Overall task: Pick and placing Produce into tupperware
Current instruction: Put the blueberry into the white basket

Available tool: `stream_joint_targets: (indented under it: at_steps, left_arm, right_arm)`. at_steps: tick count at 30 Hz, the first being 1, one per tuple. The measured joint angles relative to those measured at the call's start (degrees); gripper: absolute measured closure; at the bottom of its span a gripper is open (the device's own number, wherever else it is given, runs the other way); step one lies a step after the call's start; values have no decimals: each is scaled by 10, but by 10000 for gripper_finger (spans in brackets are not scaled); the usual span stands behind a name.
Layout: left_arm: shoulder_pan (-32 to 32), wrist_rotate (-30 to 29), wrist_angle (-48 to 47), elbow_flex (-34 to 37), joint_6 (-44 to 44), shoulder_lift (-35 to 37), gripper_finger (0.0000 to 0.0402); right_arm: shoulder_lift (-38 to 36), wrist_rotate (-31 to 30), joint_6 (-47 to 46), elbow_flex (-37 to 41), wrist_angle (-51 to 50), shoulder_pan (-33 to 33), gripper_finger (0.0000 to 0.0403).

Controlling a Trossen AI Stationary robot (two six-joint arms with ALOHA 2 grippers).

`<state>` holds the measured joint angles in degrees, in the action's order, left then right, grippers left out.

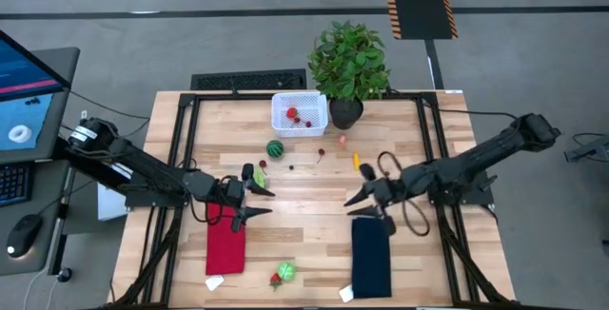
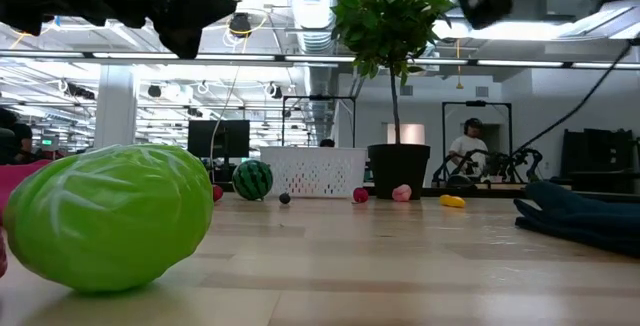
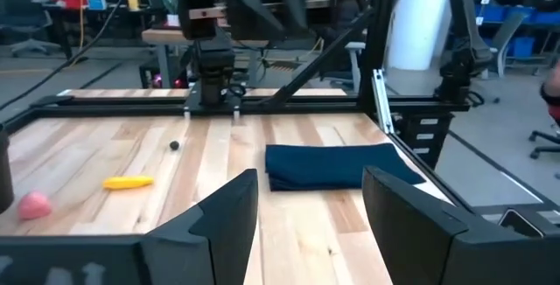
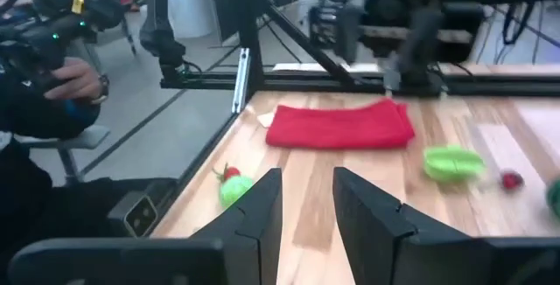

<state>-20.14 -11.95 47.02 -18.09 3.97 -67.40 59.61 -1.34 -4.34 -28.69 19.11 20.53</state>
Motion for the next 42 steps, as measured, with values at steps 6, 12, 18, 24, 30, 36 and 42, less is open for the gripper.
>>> stream_joint_targets:
  at_steps: [6,12,18,24,30,36,42]
  left_arm:
    - [3,-39,-1,9,-13,0,205]
    - [41,-10,8,24,1,3,205]
    - [83,42,59,39,4,3,205]
    - [136,41,123,81,25,3,205]
    - [172,40,130,102,63,3,205]
    - [191,11,129,102,80,3,205]
    - [206,-78,129,102,81,3,205]
  right_arm:
    - [-138,-44,-18,101,38,-8,276]
    - [-269,-163,-58,179,12,-8,276]
    - [-342,-157,-42,210,8,-19,276]
    - [-368,-184,-66,212,-61,-103,276]
    - [-380,-184,-171,212,-146,-193,276]
    - [-378,-182,-274,187,-228,-236,276]
    - [-369,-183,-379,97,-408,-263,276]
